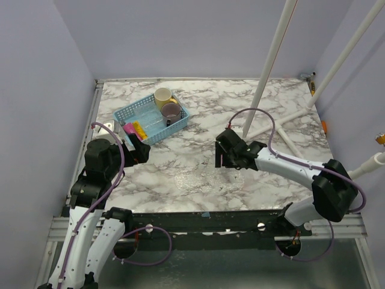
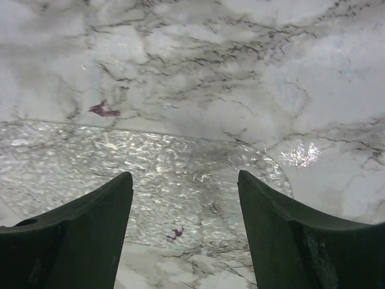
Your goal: Prepare toiletry sets of a toothbrush and toothpaste on the tray
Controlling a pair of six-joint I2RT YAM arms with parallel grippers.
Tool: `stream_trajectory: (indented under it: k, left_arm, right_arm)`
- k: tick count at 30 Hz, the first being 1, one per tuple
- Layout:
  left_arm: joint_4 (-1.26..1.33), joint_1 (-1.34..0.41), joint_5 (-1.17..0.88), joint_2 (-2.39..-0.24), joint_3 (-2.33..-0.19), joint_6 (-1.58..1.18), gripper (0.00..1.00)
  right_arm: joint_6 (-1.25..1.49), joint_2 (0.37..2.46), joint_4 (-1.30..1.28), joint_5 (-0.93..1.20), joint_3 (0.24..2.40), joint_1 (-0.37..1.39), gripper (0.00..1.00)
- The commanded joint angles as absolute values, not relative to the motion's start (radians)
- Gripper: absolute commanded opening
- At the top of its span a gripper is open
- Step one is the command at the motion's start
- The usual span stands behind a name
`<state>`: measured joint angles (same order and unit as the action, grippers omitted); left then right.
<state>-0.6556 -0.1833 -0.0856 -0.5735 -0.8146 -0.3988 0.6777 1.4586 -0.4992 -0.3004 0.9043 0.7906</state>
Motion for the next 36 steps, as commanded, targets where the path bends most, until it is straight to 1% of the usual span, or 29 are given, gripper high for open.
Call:
stream_trajectory:
  k: [1, 9, 17, 36]
  left_arm:
    - [-0.660, -0.179, -0.106, -0.561, -0.809, -0.389, 0.99]
    - [-0.661, -0.179, -0.107, -0.561, -0.808, -0.390, 0.99]
    - [-0.660, -0.179, -0.109, -0.559, -0.808, -0.390, 0.99]
    - [-0.658, -0.179, -0.118, -0.572, -0.807, -0.392, 0.99]
  right_arm:
    - [0.642, 1.490, -0.496, -0.247, 0.977, 0.791, 0.73]
    - [0.640, 1.625, -0.471, -0.303, 1.083, 0.805, 0.75]
    - [0.669, 1.727, -0.441, -0.360, 1.120, 0.819, 0.75]
    - [0.747, 1.838, -0.390, -0.376, 1.135, 0.872, 0.76]
